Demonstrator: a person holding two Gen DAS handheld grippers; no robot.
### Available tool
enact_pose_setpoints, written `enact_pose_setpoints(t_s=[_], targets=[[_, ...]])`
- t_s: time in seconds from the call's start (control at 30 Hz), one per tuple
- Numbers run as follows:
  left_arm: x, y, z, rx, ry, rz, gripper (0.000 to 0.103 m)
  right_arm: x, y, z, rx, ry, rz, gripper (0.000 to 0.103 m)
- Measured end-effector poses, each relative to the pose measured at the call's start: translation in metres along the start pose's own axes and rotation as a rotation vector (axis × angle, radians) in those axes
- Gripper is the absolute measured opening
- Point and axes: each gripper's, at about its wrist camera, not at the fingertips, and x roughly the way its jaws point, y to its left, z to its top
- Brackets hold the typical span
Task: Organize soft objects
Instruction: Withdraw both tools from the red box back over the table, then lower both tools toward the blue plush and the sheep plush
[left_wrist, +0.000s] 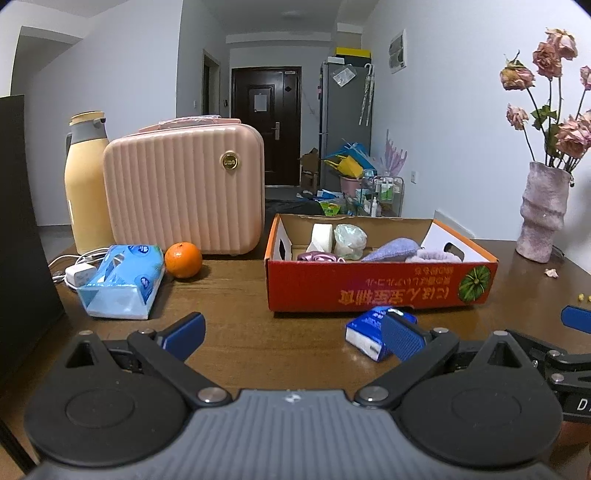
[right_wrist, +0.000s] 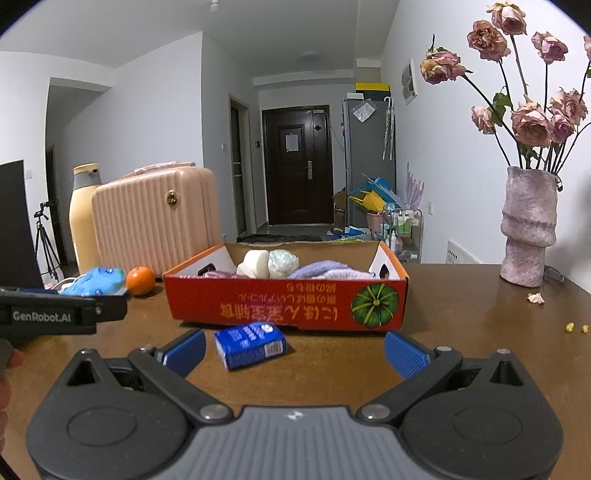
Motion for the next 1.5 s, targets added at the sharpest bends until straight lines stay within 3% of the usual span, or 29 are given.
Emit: enact_pose_setpoints(t_s=[0.87,1.2,1.5], targets=[[-0.058,0.036,-0.057,0.03,0.025,-0.022,0.103,-0.046,0.04,-0.054,-0.106,0.05,0.082,0.103],[-0.062,0.053,-0.072,0.015,0.068,-0.032,0.103,-0.042,0.056,-0.061,-0.157,0.093,0.144,0.103],[-0.056,0.058,-0.073,-0.017,0.095,-0.041,0.103,-0.015,0.07,-0.059,-0.192,0.159,0.197,0.103]])
